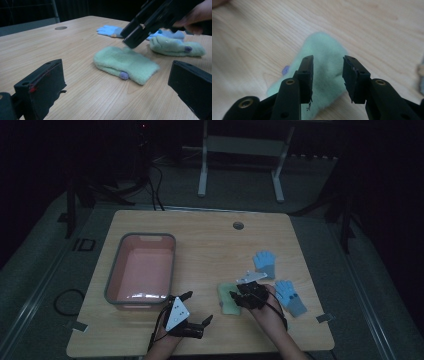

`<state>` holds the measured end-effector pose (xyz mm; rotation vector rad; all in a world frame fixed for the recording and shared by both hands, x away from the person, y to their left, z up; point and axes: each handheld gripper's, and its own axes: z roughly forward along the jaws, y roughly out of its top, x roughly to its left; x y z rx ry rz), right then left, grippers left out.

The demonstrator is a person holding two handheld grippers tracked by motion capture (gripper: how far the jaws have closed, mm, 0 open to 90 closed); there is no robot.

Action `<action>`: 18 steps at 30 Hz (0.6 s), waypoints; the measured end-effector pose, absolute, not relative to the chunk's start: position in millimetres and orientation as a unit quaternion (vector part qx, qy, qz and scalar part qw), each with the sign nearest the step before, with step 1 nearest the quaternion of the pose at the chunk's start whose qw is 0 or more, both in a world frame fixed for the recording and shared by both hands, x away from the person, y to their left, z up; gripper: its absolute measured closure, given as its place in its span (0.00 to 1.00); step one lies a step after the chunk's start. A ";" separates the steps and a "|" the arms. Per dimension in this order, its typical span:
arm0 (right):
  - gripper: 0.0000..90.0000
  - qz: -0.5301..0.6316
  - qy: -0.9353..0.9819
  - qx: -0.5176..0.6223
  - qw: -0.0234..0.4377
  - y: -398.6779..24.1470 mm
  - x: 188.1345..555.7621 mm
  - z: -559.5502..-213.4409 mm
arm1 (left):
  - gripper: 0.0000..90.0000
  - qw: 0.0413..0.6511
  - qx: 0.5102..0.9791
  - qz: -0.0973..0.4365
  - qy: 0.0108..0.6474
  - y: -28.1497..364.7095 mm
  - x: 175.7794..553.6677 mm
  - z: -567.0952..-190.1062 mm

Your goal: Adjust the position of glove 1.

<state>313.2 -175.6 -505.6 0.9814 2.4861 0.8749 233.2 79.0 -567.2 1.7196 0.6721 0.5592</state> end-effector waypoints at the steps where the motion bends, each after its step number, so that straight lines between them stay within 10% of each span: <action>1: 0.66 0.310 0.873 0.342 0.161 -179.8 312.2 -503.8 | 0.01 0.570 0.732 0.239 0.286 79.1 233.1 -567.3; 18: 0.67 0.289 0.881 0.342 0.156 -276.2 286.9 -486.4 | 0.01 0.570 0.732 0.239 0.286 79.0 233.1 -567.2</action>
